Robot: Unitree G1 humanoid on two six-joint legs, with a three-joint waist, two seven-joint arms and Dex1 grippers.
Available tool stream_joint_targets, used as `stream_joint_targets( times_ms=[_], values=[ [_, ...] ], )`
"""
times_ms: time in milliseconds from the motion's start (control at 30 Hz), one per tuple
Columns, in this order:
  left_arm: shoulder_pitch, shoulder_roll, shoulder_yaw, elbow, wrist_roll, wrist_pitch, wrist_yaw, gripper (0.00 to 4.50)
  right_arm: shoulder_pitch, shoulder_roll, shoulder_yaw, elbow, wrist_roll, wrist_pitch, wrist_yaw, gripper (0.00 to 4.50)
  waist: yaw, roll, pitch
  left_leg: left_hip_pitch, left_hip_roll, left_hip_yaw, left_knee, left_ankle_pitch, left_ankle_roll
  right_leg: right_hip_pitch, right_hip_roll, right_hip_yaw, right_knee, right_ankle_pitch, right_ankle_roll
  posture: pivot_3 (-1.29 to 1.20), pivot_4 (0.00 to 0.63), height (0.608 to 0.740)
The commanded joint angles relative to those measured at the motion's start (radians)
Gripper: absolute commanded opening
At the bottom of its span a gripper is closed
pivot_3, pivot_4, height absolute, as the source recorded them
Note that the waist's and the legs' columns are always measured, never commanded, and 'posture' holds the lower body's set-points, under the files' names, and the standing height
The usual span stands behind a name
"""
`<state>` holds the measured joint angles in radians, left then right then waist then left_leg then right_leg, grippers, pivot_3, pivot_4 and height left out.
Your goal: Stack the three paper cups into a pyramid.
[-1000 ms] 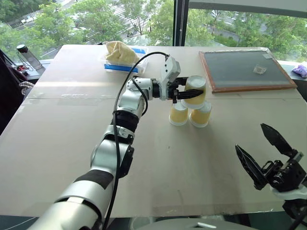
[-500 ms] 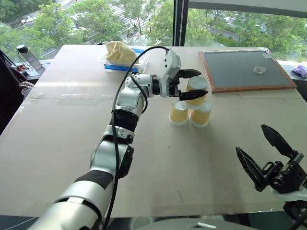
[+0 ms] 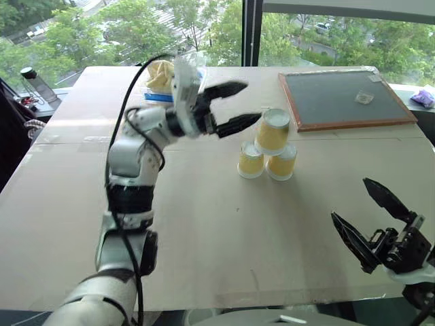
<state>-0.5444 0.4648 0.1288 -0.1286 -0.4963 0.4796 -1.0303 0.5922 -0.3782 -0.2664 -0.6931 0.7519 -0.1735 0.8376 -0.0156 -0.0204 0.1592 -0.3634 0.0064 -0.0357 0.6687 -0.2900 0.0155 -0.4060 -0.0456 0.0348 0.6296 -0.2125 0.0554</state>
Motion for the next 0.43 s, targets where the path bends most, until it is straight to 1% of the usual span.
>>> stream_joint_targets(
  times_ms=[33, 100, 200, 300, 367, 433],
  values=[
    [0.183, 0.031, 0.08, -0.193, -0.02, 0.06, 0.123, 4.38, 0.009, 0.0, -0.028, 0.037, 0.031, -0.002, 0.022, 4.5, 0.005, -0.001, 0.0, 0.0, 0.0, 0.0, 0.0, 0.0, 0.0, 0.0, 0.0, 0.0, -0.001, 0.0, 0.0, 0.0, 0.15, 0.74],
    [0.316, 0.031, 0.091, -0.245, 0.024, 0.039, 0.191, 4.38, 0.019, -0.001, -0.034, 0.084, 0.025, 0.007, 0.03, 4.5, 0.014, -0.001, 0.0, 0.0, 0.0, 0.0, 0.001, 0.0, 0.0, 0.0, -0.001, 0.0, -0.001, 0.0, 0.0, 0.0, 0.15, 0.74],
    [0.51, 0.024, 0.075, -0.262, 0.135, -0.025, 0.293, 4.38, 0.044, -0.051, -0.023, 0.191, -0.054, 0.029, 0.08, 4.5, 0.029, -0.002, -0.001, 0.001, -0.001, 0.001, 0.001, 0.0, 0.0, 0.001, -0.003, 0.0, -0.001, -0.002, -0.004, 0.0, 0.15, 0.74],
    [0.621, 0.014, 0.057, -0.269, 0.177, -0.091, 0.323, 4.38, 0.038, -0.083, -0.018, 0.261, -0.104, 0.045, 0.086, 4.5, 0.032, -0.002, -0.001, 0.002, -0.001, 0.001, 0.001, 0.0, 0.0, 0.002, -0.002, 0.0, -0.001, -0.004, -0.002, 0.0, 0.15, 0.74],
    [0.698, 0.004, 0.028, -0.283, 0.201, -0.133, 0.33, 4.38, 0.004, -0.123, -0.011, 0.325, -0.148, 0.067, 0.098, 4.5, 0.029, -0.001, -0.002, 0.002, 0.0, 0.002, 0.001, 0.0, 0.0, 0.002, -0.002, -0.001, -0.001, -0.005, 0.0, 0.0, 0.15, 0.74],
    [0.736, 0.005, -0.001, -0.292, 0.222, -0.165, 0.331, 4.38, -0.036, -0.139, -0.007, 0.37, -0.16, 0.075, 0.104, 4.5, 0.028, -0.001, -0.002, 0.002, 0.0, 0.002, 0.001, 0.0, 0.0, 0.002, -0.002, 0.0, -0.001, -0.005, 0.0, 0.0, 0.15, 0.74]
  ],
)
